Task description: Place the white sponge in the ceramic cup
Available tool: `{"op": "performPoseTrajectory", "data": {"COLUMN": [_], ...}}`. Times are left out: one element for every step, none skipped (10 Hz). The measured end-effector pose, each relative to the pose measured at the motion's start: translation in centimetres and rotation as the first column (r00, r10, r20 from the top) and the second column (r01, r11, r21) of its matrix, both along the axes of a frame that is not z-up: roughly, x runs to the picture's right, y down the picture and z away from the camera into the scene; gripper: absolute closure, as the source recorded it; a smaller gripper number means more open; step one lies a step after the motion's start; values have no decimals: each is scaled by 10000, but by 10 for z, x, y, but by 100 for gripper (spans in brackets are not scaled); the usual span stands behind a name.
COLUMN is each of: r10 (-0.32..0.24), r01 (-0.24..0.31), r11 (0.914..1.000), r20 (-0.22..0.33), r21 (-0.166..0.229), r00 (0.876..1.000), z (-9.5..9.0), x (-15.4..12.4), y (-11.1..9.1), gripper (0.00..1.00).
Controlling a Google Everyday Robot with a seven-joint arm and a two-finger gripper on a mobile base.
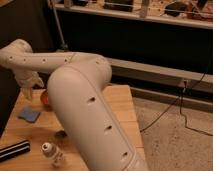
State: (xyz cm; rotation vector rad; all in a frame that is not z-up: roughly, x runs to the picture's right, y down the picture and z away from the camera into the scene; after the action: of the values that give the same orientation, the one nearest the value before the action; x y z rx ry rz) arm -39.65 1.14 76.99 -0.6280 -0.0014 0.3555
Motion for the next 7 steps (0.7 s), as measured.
{"op": "performPoseTrajectory", "data": {"r10": [-248,-567,-726,-933,-1044,-1075,-1099], "r01": [248,567,726,933,1043,1070,1086], "r11": [9997,9984,9974,9956,9944,9938,9928], "r20": [93,121,107,71,-75,-162,-226], "r21": [3,-8,17,-50,-176,-306,-503], "r00": [9996,9983,9973,9956,9945,9941,9937], "z": [5,12,16,21,28,33,37], "x": [-12,-26,-33,-40,-42,-42,-43], "y": [4,11,18,31,50,62,79], "gripper": [35,35,35,35,35,35,35]}}
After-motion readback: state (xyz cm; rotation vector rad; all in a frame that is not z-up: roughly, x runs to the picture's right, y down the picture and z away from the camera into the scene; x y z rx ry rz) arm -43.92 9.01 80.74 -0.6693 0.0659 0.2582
